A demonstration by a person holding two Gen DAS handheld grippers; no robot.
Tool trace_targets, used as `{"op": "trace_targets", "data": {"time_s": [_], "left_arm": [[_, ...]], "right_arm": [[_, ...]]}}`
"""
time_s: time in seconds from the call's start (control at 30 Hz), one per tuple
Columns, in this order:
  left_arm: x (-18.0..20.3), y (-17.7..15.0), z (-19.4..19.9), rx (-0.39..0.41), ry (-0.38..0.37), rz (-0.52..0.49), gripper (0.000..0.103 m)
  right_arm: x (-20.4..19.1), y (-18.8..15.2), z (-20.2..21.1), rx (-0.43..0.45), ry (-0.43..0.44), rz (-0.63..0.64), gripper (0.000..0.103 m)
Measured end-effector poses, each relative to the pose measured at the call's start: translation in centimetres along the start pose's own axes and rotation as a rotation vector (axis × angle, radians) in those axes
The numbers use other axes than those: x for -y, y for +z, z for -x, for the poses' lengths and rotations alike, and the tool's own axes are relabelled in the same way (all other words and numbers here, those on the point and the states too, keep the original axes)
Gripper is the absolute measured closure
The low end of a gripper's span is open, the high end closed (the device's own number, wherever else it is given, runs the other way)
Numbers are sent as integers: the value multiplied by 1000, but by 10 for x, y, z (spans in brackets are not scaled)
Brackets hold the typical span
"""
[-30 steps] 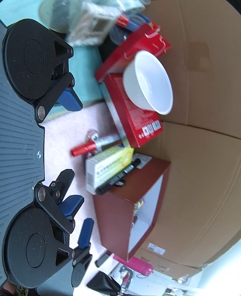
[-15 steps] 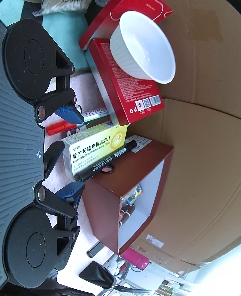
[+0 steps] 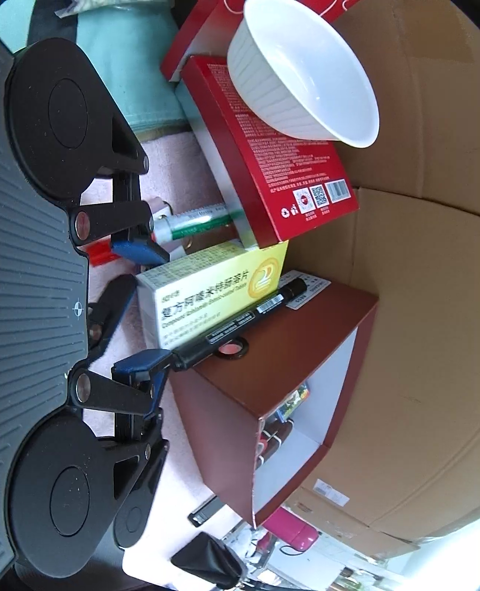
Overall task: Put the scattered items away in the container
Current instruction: 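Close the left tool on the yellow medicine box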
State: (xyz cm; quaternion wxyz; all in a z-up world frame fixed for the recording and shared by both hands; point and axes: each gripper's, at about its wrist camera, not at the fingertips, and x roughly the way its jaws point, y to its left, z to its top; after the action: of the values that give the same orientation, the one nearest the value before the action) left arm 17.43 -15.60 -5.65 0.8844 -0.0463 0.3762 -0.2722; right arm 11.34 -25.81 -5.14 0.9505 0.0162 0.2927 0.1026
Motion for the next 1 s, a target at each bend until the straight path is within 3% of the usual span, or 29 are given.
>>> {"op": "trace_targets", "data": {"time_s": [0.03,0.2,0.5,0.53,0.6,0.63,0.77,0.9,1.0], "left_arm": [[1,-2,2,0,-3,-4,64],[8,-12,13,3,12,-13,66],[16,-41,46,10,36,-52,63],[15,-41,48,10,33,-55,57],[11,-39,50,26,39,-45,49],[8,-37,50,37,57,-34,43],[-6,-24,48,50,25,32,39],[-4,-7,46,98,27,23,26],[-1,6,40,104,14,12,26]], "right_arm": [[-1,0,2,0,-5,6,46],[-11,-6,12,-10,42,60,61],[-25,-23,35,-32,105,97,62],[-26,-24,37,-32,109,99,62],[-24,-25,38,-19,91,84,37],[-21,-23,38,-4,62,70,34],[-17,-14,34,24,9,70,34],[-15,-6,26,58,-32,79,32],[-6,1,20,57,-19,57,32]]}}
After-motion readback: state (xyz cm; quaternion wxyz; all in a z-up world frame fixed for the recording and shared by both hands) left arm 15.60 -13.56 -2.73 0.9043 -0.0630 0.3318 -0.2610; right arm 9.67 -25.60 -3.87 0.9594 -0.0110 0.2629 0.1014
